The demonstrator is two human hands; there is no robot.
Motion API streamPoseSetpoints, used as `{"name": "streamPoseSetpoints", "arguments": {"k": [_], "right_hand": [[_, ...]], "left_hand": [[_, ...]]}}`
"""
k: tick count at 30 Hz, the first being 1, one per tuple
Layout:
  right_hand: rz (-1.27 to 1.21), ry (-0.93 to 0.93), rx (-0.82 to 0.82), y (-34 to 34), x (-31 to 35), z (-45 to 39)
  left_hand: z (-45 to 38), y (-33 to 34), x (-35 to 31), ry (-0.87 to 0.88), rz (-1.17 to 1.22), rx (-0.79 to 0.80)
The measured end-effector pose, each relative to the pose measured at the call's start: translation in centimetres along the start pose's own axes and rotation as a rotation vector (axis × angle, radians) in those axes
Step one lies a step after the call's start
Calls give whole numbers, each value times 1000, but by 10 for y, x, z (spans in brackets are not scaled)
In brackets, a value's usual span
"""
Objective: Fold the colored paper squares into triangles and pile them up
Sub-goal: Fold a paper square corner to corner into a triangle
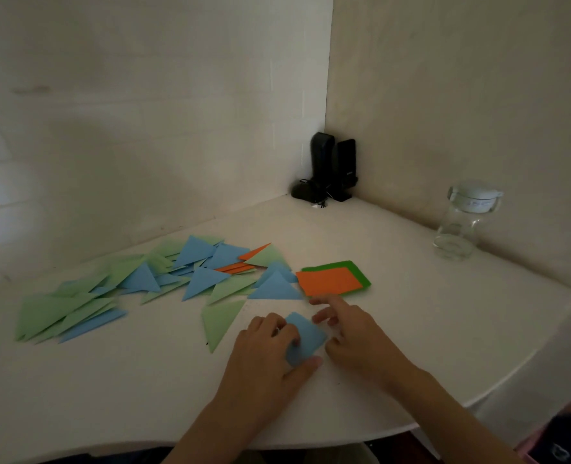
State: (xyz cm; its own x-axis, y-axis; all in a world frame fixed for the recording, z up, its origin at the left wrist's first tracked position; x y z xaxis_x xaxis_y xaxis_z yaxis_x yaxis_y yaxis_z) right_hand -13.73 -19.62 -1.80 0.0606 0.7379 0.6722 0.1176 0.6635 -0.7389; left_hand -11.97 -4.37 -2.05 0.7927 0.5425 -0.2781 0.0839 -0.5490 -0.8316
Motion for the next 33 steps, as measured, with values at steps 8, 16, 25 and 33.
{"name": "streamPoseSetpoints", "arguments": {"k": [8, 16, 25, 33], "right_hand": [[-81, -165, -52, 8, 19, 0], [94, -167, -132, 13, 11, -10], [99, -94, -159, 19, 8, -14], [81, -34, -228, 23, 5, -15]], "left_hand": [[0, -2, 9, 53, 31, -49], [-2, -7, 36, 114, 260, 86], [2, -10, 56, -72, 121, -86], [-5, -5, 53, -102, 4, -126]]}}
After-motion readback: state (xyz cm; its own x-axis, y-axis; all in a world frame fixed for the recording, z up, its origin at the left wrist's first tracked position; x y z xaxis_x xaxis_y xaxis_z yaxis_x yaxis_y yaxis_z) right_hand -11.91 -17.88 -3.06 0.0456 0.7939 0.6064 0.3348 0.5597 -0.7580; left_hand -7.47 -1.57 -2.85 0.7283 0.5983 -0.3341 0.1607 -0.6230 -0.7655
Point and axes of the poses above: each hand's wrist, its own z-axis away from the middle knuckle, its own y-axis out of the palm, x = y × z, the point moved 5 cm from there along -z, towards the middle knuckle, and after that the axes turned 7 degrees about y, right-handed, at the moved point
